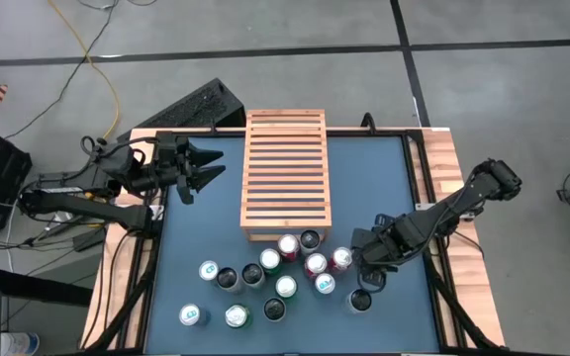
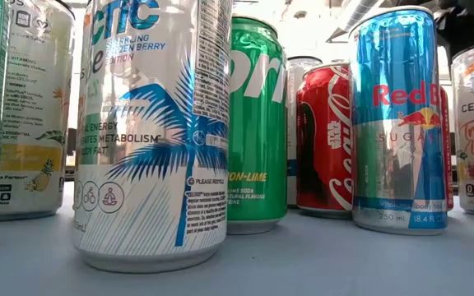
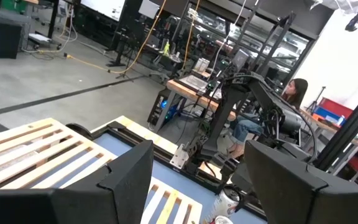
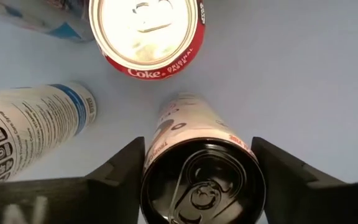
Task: Place canned beverage on shelf
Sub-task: Put the top right white yellow soda can on the shelf
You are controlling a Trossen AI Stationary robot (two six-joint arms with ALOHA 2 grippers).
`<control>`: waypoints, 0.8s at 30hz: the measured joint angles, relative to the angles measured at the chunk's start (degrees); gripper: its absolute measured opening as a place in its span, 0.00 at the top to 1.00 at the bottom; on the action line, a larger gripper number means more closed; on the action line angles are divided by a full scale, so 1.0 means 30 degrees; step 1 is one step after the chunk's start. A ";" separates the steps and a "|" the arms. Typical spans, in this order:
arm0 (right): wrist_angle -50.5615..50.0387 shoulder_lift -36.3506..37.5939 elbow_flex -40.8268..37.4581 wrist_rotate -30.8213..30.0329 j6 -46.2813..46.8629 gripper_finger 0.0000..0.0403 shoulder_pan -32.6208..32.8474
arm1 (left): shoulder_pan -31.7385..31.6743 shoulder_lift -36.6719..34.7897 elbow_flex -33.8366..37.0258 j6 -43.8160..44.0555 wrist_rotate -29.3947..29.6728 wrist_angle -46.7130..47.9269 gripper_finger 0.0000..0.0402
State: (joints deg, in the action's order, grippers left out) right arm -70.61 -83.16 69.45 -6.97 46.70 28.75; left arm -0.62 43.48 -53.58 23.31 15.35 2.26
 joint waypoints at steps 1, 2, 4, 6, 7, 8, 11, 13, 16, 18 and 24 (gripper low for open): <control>0.0000 0.0008 0.0000 0.0134 -0.0007 0.45 -0.0006 | 0.0000 0.0000 0.0000 0.0007 0.0000 0.0005 0.40; 0.0005 0.0008 0.0000 0.0194 -0.0007 0.45 -0.0007 | 0.0000 0.0000 0.0000 0.0007 0.0004 0.0007 0.40; 0.0007 0.0008 0.0000 0.0274 -0.0007 0.45 -0.0007 | 0.0000 0.0000 0.0000 0.0007 0.0000 0.0015 0.40; -0.0004 0.0008 0.0010 0.0286 -0.0007 0.45 -0.0007 | 0.0000 0.0000 0.0000 0.0007 0.0000 0.0015 0.40; -0.0106 0.0007 0.0062 0.0286 -0.0007 0.45 -0.0007 | 0.0000 0.0000 0.0000 0.0007 0.0000 0.0015 0.40; -0.0253 -0.0007 0.0167 0.0279 -0.0024 0.45 -0.0007 | 0.0000 0.0000 0.0000 0.0007 0.0000 0.0015 0.40; -0.1031 0.0177 0.0717 0.0366 -0.0171 0.45 -0.0025 | 0.0000 0.0000 0.0000 0.0007 0.0000 0.0017 0.40; -0.1789 0.0613 0.1274 0.0256 -0.0278 0.45 -0.0238 | 0.0000 0.0000 0.0000 0.0007 0.0000 0.0015 0.40; -0.3497 0.1321 0.2052 -0.0053 -0.0337 0.45 -0.0616 | 0.0000 0.0000 0.0000 0.0013 -0.0045 0.0022 0.40; -0.4594 0.1806 0.2597 -0.0307 -0.0708 0.45 -0.1106 | 0.0000 0.0000 0.0000 0.0022 -0.0357 0.0022 0.40; -0.6560 0.2412 0.5163 -0.1733 -0.3497 0.45 -0.3803 | 0.0007 0.0000 0.0000 0.0256 -0.1036 0.0018 0.40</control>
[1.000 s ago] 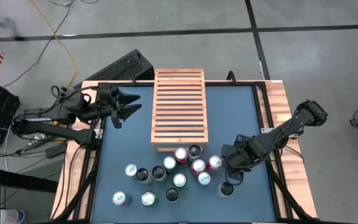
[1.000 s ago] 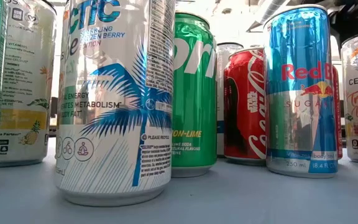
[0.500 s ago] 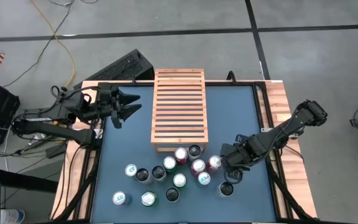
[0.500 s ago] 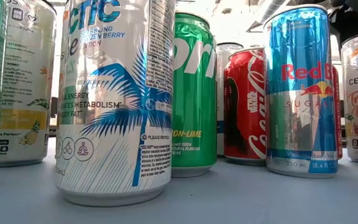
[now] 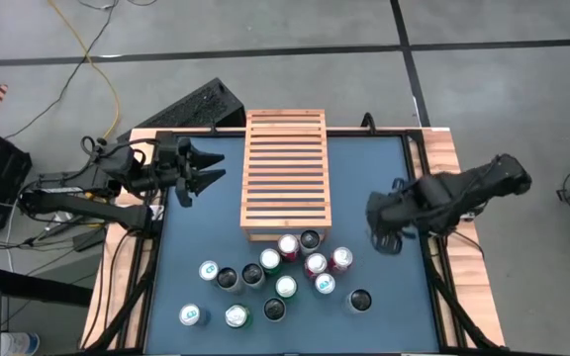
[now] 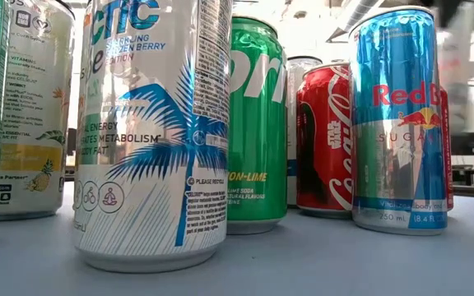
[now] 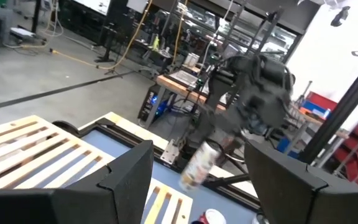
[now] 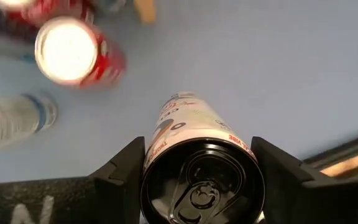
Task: Place canned beverage on shelf
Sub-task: Put the top right white yellow soda can on the shelf
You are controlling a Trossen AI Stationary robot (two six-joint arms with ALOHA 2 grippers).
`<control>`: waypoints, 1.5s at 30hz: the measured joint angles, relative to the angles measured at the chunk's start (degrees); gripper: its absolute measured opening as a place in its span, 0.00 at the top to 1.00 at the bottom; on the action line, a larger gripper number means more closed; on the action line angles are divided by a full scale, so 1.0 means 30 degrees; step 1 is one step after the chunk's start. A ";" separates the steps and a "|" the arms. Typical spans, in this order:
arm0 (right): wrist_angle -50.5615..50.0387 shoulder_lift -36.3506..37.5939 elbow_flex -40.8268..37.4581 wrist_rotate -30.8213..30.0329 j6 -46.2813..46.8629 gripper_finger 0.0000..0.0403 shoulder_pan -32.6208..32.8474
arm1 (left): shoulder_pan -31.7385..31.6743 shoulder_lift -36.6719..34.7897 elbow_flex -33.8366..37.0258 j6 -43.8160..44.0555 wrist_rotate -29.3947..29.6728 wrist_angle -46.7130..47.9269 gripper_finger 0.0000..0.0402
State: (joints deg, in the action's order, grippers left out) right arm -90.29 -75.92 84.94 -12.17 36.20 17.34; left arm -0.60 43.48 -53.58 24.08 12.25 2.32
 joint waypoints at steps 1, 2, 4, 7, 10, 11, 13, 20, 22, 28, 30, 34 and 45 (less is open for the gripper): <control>0.0036 0.0088 0.0518 -0.0259 -0.0751 0.45 -0.0610 | -0.0003 0.0000 0.0000 0.0168 -0.0003 0.0004 0.40; 0.0187 0.0115 0.1118 -0.0532 -0.1441 0.45 -0.1218 | -0.0007 0.0000 0.0000 0.0254 0.0001 0.0004 0.40; 0.0188 -0.0157 0.2400 -0.1205 -0.3153 0.45 -0.2745 | -0.0007 -0.0007 0.0000 0.0411 0.0006 -0.0003 0.40; 0.0003 -0.0698 0.4232 -0.1550 -0.5954 0.45 -0.4803 | 0.0000 -0.0007 0.0000 0.0437 0.0001 0.0004 0.40; 0.0120 -0.1344 0.6233 -0.2315 -0.8835 0.45 -0.6992 | -0.0003 0.0000 0.0000 0.0643 0.0004 0.0004 0.40; 0.0189 -0.1676 0.6970 -0.2456 -0.9760 0.45 -0.7717 | -0.0007 -0.0003 -0.0003 0.0643 0.0012 0.0004 0.40; 0.0258 -0.2401 0.8527 -0.2570 -1.1546 0.45 -0.9237 | -0.0007 -0.0001 0.0000 0.0647 0.0016 0.0004 0.40; 0.0290 -0.6236 1.3475 -0.2486 -1.6643 0.45 -1.3011 | -0.0007 0.0000 -0.0007 0.0844 0.0023 0.0004 0.40; 0.0289 -0.7345 1.4817 -0.2349 -1.7746 0.45 -1.3631 | -0.0007 0.0000 -0.0007 0.0880 0.0030 0.0004 0.40; 0.1390 -0.9261 1.6143 -0.0470 -1.9747 0.45 -1.4737 | -0.0007 0.0000 -0.0007 0.1364 0.0044 0.0004 0.40; 0.1528 -0.9459 1.6061 -0.0047 -2.0405 0.45 -1.4818 | -0.0007 0.0000 -0.0007 0.1434 0.0038 0.0010 0.40; 0.2172 -0.9668 1.6090 0.0090 -2.1171 0.45 -1.4839 | -0.0007 0.0000 -0.0007 0.1430 0.0049 0.0078 0.40; 0.2479 -0.9465 1.6090 0.3188 -2.1966 0.45 -1.4654 | -0.0007 0.0007 -0.0011 0.1427 0.0126 0.0467 0.40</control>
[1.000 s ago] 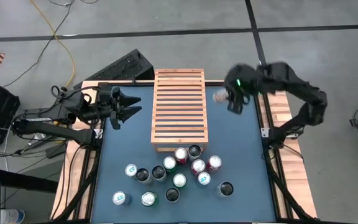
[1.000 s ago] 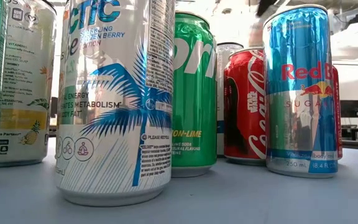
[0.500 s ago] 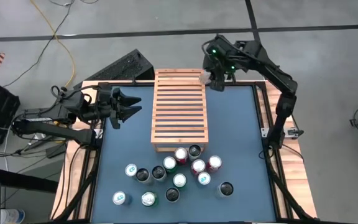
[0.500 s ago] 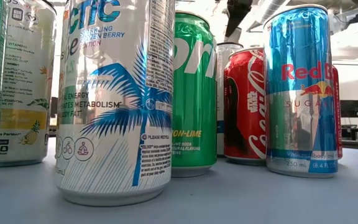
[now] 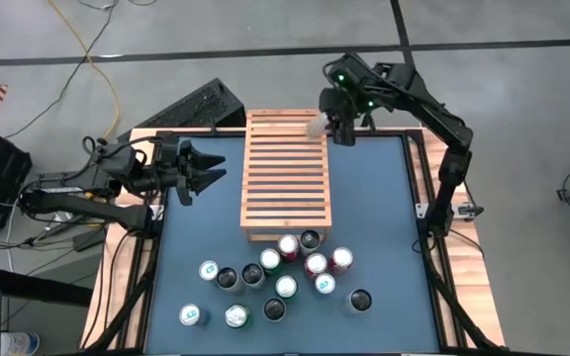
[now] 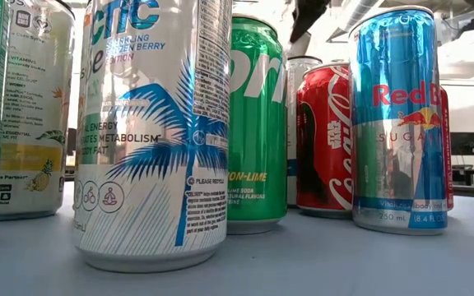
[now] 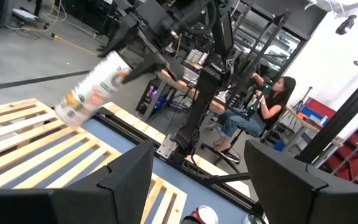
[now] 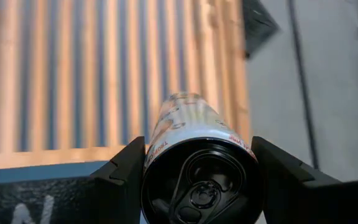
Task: Place canned beverage on shelf
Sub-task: Put the top right white yellow soda can on the shelf
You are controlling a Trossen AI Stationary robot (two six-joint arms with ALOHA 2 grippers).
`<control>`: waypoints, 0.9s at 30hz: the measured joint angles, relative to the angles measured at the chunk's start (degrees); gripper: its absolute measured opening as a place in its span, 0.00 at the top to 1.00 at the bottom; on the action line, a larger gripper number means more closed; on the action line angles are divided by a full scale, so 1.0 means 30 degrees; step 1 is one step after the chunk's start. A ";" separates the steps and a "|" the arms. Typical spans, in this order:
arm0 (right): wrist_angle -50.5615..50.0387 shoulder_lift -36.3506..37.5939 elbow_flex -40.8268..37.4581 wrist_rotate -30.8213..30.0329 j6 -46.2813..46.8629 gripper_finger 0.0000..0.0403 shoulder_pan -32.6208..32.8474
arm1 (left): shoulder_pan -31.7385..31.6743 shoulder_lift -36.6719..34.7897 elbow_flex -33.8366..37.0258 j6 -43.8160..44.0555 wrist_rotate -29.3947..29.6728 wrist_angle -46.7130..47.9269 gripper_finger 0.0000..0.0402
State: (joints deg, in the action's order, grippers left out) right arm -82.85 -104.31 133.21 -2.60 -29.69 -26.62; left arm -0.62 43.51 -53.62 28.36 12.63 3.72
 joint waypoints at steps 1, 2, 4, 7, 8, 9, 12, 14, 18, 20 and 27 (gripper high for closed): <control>-0.0173 0.0000 0.0000 0.0435 -0.0100 0.45 0.0211 | 0.0000 0.0000 0.0004 0.0000 -0.0079 -0.0004 0.40; -0.0343 0.0000 0.0000 0.0677 -0.0168 0.45 0.0494 | 0.0000 0.0000 0.0001 0.0000 -0.0248 -0.0004 0.40; -0.0558 0.0000 0.0000 0.0669 -0.0396 0.45 0.1188 | 0.0000 0.0000 0.0004 0.0199 -0.0873 -0.0010 0.40; -0.0890 0.0000 0.0000 0.0279 -0.0626 0.45 0.2420 | 0.0000 0.0153 0.0001 0.0602 -0.1854 -0.0075 0.40; -0.1008 0.0000 0.0000 0.0205 -0.0626 0.45 0.2831 | 0.0000 0.0249 -0.0004 0.0799 -0.2211 -0.0114 0.40; -0.1047 0.0000 0.0000 0.0211 -0.0626 0.45 0.3266 | 0.0000 0.0303 -0.0004 0.0981 -0.2506 -0.0089 0.40; -0.1209 0.0000 0.0000 -0.0163 -0.0617 0.45 0.4570 | 0.0000 0.0777 -0.0009 0.1429 -0.3078 -0.0286 0.40; -0.1304 0.0000 0.0000 -0.0681 -0.0604 0.45 0.5412 | -0.0017 0.1050 -0.0011 0.1538 -0.3320 -0.0321 0.40; -0.1221 0.0000 0.0000 -0.1037 0.0153 0.45 0.6535 | -0.0176 0.1781 -0.0449 0.1717 -0.4284 -0.0572 0.40; -0.1245 0.0000 0.0000 -0.1044 0.0587 0.45 0.6951 | -0.0211 0.2391 -0.1441 0.1405 -0.4812 -0.0352 0.40; -0.1225 0.0000 0.0000 -0.0569 0.1980 0.45 0.7917 | -0.0219 0.5519 -0.7180 -0.1094 -0.5531 0.5050 0.40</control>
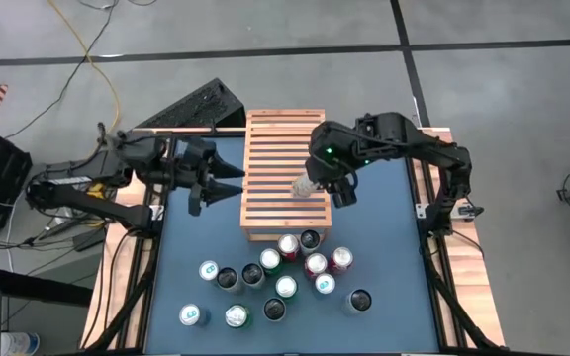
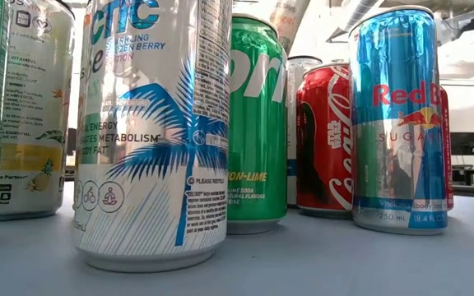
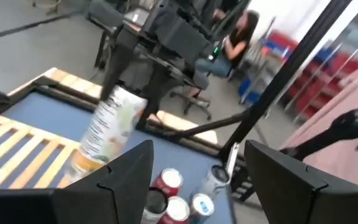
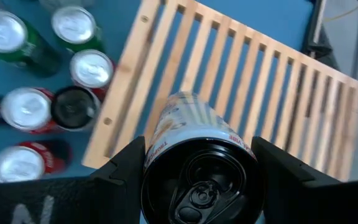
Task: Place canned beverage on shelf
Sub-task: Put the top right white yellow soda can on the shelf
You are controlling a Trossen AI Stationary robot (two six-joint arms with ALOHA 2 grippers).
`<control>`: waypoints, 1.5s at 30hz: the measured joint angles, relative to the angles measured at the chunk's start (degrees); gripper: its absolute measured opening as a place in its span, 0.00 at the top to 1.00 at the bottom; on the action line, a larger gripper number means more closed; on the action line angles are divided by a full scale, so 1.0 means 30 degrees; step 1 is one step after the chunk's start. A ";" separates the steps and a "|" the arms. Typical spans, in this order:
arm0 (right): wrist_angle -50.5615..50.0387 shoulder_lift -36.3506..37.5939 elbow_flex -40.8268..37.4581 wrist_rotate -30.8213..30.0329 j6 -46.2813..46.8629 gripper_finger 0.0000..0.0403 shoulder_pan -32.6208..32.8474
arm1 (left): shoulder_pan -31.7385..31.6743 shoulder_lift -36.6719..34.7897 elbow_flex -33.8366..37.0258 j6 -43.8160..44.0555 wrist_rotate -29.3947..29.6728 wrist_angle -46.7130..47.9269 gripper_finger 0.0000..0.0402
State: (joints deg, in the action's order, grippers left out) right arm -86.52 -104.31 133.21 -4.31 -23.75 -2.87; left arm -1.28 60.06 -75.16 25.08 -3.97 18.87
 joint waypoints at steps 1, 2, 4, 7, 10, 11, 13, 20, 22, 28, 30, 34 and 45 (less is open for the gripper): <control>-0.0006 0.0000 0.0000 0.0066 0.0105 0.45 0.0089 | 0.0000 0.0539 -0.0939 -0.0297 0.0005 0.1067 0.40; -0.0020 0.0000 0.0000 0.0055 0.0125 0.45 0.0199 | 0.0000 0.1060 -0.1871 -0.0604 0.0002 0.2281 0.40; 0.0024 0.0000 0.0000 -0.0009 0.0122 0.45 0.0451 | 0.0000 0.2041 -0.3491 -0.1130 0.0007 0.4312 0.40; 0.0023 0.0000 0.0000 -0.0030 0.0376 0.45 0.0766 | 0.0000 0.3454 -0.5480 -0.1752 -0.0071 0.6748 0.40; -0.0371 0.0000 0.0000 0.0027 0.0639 0.45 0.1124 | 0.0000 0.4488 -0.6919 -0.2134 -0.0629 0.8014 0.40; -0.0634 0.0000 0.0000 0.0006 0.0625 0.45 0.1254 | 0.0000 0.4731 -0.7299 -0.2212 -0.0901 0.8261 0.40; -0.1028 0.0000 0.0000 -0.0306 0.0637 0.45 0.1509 | 0.0000 0.5180 -0.7946 -0.2282 -0.1262 0.8666 0.40; -0.1106 0.0000 0.0000 -0.1088 0.1327 0.45 0.2234 | -0.0050 0.5657 -0.8502 -0.2294 -0.1385 0.8971 0.40; -0.1133 0.0000 0.0000 -0.1066 0.1315 0.45 0.2232 | -0.0136 0.5642 -0.8510 -0.2294 -0.1395 0.8987 0.40; -0.1105 0.0000 0.0000 -0.1117 0.1449 0.44 0.2184 | -0.0146 0.5642 -0.8510 -0.2420 -0.1239 0.9100 0.40; -0.1127 0.0000 0.0000 -0.1096 0.1833 0.41 0.2140 | -0.0153 0.5651 -0.8510 -0.2447 -0.1177 0.9102 0.40; -0.1150 0.0000 0.0000 -0.1076 0.1901 0.40 0.2049 | -0.0240 0.5932 -0.8510 -0.2476 -0.1005 0.9224 0.40; -0.1164 0.0000 0.0000 -0.0986 0.2261 0.38 0.1797 | -0.0255 0.6644 -0.8495 -0.3002 -0.0911 0.9361 0.40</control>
State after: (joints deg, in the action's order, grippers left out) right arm -90.02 -104.31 133.21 -7.27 -16.97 2.52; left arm -2.04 80.00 -100.64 16.07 -6.70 46.95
